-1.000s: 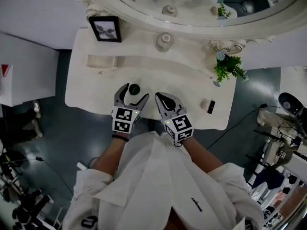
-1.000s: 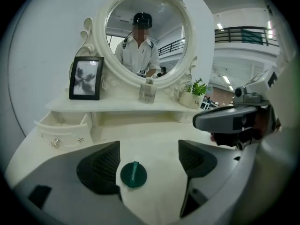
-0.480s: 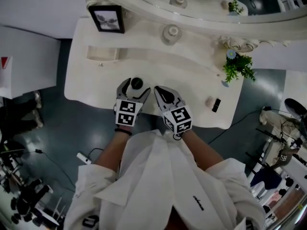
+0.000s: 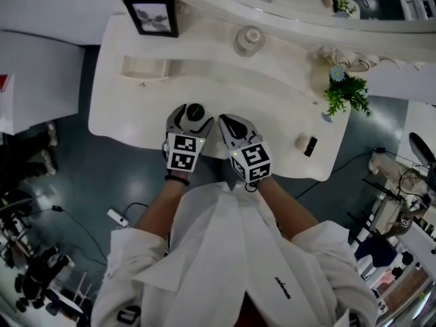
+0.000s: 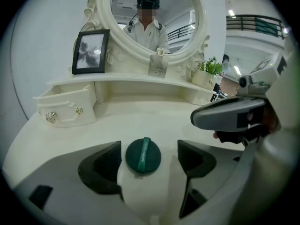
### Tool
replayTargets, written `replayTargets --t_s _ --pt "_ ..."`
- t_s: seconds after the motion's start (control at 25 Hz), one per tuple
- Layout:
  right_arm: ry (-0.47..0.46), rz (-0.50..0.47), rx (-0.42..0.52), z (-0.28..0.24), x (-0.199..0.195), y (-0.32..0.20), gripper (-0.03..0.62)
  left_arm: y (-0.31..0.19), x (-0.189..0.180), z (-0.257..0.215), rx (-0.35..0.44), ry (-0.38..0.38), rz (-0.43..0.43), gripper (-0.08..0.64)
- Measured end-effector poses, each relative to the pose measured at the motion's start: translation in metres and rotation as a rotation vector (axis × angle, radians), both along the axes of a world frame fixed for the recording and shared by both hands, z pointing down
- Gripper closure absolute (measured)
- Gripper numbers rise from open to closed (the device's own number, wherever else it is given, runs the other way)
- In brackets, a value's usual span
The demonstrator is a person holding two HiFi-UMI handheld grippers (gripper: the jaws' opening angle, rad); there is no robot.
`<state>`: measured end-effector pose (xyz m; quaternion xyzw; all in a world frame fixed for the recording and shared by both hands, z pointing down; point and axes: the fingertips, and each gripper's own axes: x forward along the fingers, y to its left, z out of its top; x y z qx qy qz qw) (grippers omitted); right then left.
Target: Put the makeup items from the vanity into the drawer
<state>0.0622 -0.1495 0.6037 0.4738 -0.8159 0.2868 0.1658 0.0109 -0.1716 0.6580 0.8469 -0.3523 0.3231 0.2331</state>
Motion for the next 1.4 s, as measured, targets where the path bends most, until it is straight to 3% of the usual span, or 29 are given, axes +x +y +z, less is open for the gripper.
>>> replayTargets --t_s 0.28,0.6,1.4 --pt "0.02 -0.012 -0.015 0.01 -0.002 0.001 0.574 -0.002 -0.002 0.007 0.023 -0.038 0.009 0.187" --pt "0.025 -0.006 -0.012 0.009 0.003 -0.001 0.574 -0.008 -0.011 0.008 0.053 -0.075 -0.018 0.284" --pt "0.023 -0.016 -0.012 0.005 -0.007 -0.003 0.574 -0.006 -0.007 0.005 0.091 -0.082 0.014 0.43"
